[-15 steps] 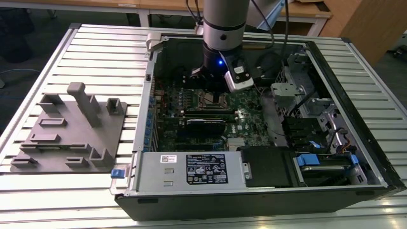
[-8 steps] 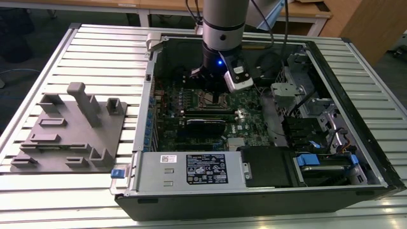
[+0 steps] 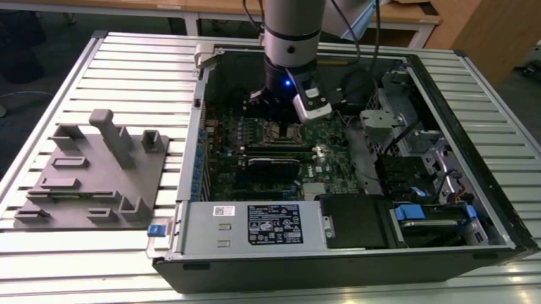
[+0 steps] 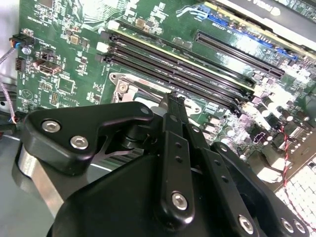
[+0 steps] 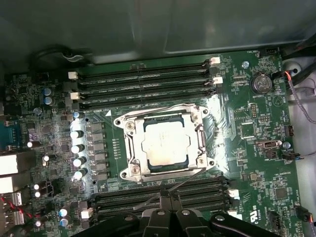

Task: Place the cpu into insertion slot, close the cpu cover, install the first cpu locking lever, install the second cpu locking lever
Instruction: 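Install the second cpu locking lever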

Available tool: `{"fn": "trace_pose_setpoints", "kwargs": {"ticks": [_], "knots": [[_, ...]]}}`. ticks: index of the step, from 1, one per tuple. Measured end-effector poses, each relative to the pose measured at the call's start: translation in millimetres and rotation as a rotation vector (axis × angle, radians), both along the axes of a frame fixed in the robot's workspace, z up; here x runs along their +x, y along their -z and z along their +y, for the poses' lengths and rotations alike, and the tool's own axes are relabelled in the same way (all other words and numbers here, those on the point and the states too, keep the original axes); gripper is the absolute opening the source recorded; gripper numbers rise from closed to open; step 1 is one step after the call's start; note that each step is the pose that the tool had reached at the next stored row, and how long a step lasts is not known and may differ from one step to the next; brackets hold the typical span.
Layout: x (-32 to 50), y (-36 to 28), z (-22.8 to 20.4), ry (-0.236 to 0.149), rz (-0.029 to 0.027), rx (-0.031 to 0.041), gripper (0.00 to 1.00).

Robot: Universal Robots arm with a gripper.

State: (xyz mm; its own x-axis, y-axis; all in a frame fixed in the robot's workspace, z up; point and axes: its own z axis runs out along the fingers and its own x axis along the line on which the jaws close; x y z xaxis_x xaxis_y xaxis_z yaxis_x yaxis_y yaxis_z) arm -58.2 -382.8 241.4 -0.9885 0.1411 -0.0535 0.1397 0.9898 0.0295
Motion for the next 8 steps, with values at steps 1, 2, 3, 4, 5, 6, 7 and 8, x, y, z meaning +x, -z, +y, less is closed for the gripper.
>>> {"fn": "trace_pose_setpoints", "kwargs": {"ticks": [1, 2, 3, 4, 5, 6, 7, 8], "knots": [[-0.5, 0.1, 0.0, 0.000, 0.0000, 0.0000, 0.10], [-1.2, 0.3, 0.0, 0.000, -0.0001, 0.0001, 0.10], [-1.9, 0.4, 0.0, 0.000, 0.0000, 0.0000, 0.10], [-2.6, 0.6, 0.0, 0.000, 0.0001, -0.0001, 0.10], [-3.2, 0.9, 0.0, 0.000, 0.0001, -0.0001, 0.10], [-3.9, 1.0, 0.0, 0.000, 0.0001, 0.0003, 0.10], [-4.3, 1.3, 0.1, 0.000, 0.0001, 0.0009, 0.10], [-4.7, 1.5, 0.2, 0.000, 0.0001, 0.0023, 0.10]]}}
